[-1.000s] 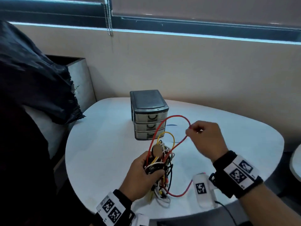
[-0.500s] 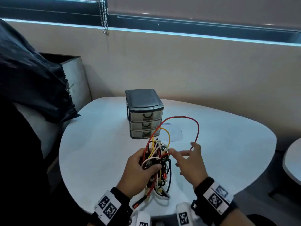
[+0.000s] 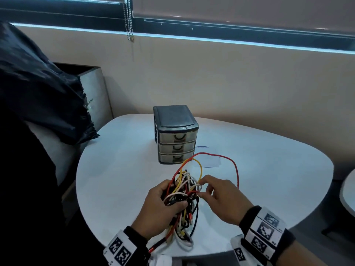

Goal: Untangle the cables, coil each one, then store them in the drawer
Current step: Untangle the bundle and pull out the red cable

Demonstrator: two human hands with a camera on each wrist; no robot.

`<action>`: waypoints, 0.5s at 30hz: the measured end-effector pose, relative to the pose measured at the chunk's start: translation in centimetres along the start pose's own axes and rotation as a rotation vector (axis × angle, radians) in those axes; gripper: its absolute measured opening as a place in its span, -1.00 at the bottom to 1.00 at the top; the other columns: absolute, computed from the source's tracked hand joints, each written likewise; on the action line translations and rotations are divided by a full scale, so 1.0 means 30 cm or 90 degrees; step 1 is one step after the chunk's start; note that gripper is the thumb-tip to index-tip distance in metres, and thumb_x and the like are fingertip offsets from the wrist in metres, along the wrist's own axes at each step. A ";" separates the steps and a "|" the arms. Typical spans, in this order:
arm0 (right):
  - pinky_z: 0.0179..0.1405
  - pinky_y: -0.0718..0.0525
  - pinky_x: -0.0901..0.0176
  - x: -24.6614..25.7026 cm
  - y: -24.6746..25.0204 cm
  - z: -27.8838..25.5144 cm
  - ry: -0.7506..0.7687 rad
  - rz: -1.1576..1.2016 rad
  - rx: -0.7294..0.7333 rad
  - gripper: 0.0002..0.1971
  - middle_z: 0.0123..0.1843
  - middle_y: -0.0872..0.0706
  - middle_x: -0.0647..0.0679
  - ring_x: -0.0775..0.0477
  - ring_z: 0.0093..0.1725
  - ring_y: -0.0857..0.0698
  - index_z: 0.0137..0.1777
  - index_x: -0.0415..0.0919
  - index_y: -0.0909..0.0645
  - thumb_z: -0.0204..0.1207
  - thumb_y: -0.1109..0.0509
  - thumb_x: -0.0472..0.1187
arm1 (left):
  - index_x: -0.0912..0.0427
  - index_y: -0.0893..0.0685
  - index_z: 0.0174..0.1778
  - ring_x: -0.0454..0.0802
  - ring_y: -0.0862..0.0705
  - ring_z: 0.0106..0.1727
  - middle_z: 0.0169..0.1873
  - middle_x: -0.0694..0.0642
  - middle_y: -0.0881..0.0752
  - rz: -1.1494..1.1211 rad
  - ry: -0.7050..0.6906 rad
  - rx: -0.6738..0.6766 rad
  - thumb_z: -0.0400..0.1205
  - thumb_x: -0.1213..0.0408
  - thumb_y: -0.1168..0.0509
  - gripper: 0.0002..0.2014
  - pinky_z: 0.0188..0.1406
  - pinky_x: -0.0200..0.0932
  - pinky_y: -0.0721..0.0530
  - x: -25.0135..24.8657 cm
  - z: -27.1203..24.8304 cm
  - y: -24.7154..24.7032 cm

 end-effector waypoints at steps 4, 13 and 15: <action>0.05 -0.58 0.08 0.028 0.011 -0.019 0.037 -0.135 -0.006 -0.79 0.02 -0.71 0.10 -0.02 0.01 -0.66 0.22 0.06 -0.56 0.71 -0.18 0.02 | 0.10 -0.74 0.07 0.00 -0.82 -0.01 -0.08 0.04 -0.85 -0.003 0.000 0.019 0.49 0.50 -0.54 -0.70 0.06 -0.13 -0.75 0.003 -0.001 -0.004; -0.11 -0.60 0.11 0.026 0.062 -0.023 0.084 -0.141 -0.038 -0.82 -0.13 -0.72 0.14 0.07 -0.14 -0.63 0.09 0.10 -0.56 0.67 -0.21 0.12 | 0.14 -0.72 0.03 0.00 -0.81 -0.09 -0.15 0.05 -0.83 -0.020 -0.005 0.024 0.48 0.55 -0.53 -0.70 -0.09 -0.26 -0.69 -0.008 -0.001 -0.045; -0.19 -0.53 0.22 0.012 0.069 -0.029 0.075 -0.103 -0.048 -0.84 -0.22 -0.69 0.19 0.16 -0.25 -0.58 0.03 0.12 -0.60 0.66 -0.24 0.12 | 0.16 -0.72 0.04 0.02 -0.82 -0.08 -0.14 0.06 -0.83 -0.028 0.001 0.032 0.48 0.54 -0.54 -0.70 -0.08 -0.23 -0.70 -0.008 0.001 -0.047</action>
Point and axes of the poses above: each hand's wrist, its own z-axis towards the middle knuckle, its own y-axis out of the back of the hand, x = y × z, the point moved 9 cm from there along z, towards the middle knuckle
